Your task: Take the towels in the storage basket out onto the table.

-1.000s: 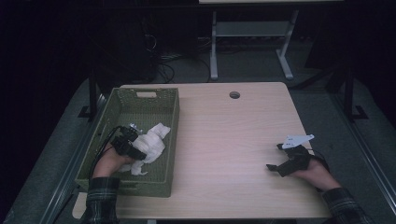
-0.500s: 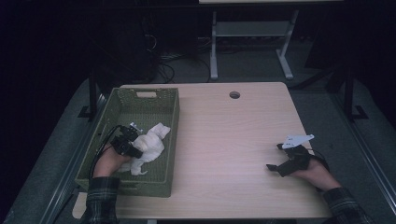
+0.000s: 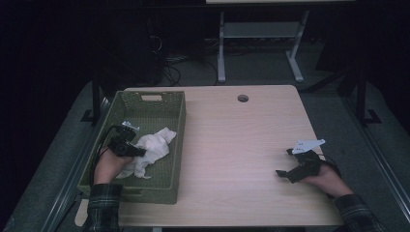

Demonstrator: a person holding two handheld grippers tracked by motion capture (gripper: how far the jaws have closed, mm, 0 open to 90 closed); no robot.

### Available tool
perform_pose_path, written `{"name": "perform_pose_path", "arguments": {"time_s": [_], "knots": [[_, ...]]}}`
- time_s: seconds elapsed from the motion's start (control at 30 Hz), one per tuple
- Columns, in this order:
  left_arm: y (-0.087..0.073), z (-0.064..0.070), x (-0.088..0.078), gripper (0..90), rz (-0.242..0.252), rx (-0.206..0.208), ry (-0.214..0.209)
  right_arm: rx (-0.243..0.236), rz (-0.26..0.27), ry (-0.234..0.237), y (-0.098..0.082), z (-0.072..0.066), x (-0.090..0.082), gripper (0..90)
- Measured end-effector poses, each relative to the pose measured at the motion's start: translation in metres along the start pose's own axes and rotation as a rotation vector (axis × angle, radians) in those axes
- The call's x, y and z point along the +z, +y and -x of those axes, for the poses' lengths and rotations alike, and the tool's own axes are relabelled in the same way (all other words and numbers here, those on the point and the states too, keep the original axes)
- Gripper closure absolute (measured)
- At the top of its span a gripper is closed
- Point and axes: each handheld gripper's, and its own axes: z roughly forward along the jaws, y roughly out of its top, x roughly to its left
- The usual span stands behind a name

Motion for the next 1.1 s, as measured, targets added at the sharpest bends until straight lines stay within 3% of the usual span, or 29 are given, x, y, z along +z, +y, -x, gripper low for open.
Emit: {"name": "perform_pose_path", "arguments": {"time_s": [0.1, 0.17, 0.2, 0.23, 0.27, 0.4, 0.43, 0.47, 0.87, 1.1], "knots": [[0.001, 0.001, -0.007, 77.4, 0.061, -0.004, 0.022, 0.000, 0.000, 0.000, 0.000, 0.000, 0.000, 0.0], [0.002, 0.001, -0.013, 77.4, 0.112, -0.010, 0.011, 0.000, 0.000, 0.000, 0.000, 0.000, 0.000, 0.0], [0.002, 0.001, -0.013, 77.4, 0.112, -0.010, 0.011, 0.000, 0.000, 0.000, 0.000, 0.000, 0.000, 0.0], [0.003, 0.001, -0.019, 77.5, 0.164, -0.022, -0.008, 0.001, 0.000, 0.000, 0.000, 0.000, 0.000, 0.0], [0.003, 0.002, -0.022, 77.5, 0.185, -0.025, -0.013, 0.000, 0.000, 0.000, 0.000, 0.000, 0.000, 0.0], [0.005, 0.004, -0.033, 77.3, 0.268, -0.023, -0.022, 0.000, 0.000, 0.000, 0.000, 0.000, 0.000, 0.0], [0.005, 0.004, -0.033, 77.3, 0.268, -0.023, -0.022, 0.000, 0.000, 0.000, 0.000, 0.000, 0.000, 0.0], [0.006, 0.005, -0.037, 77.3, 0.307, -0.018, -0.036, 0.000, 0.000, 0.000, 0.000, 0.000, 0.000, 0.0], [0.013, 0.016, -0.065, 77.4, 0.512, -0.020, -0.095, -0.001, -0.003, 0.001, 0.000, 0.000, 0.000, 0.0], [0.018, 0.026, -0.080, 77.4, 0.584, -0.005, -0.136, -0.001, -0.002, 0.001, 0.000, 0.000, 0.000, 0.0]]}}
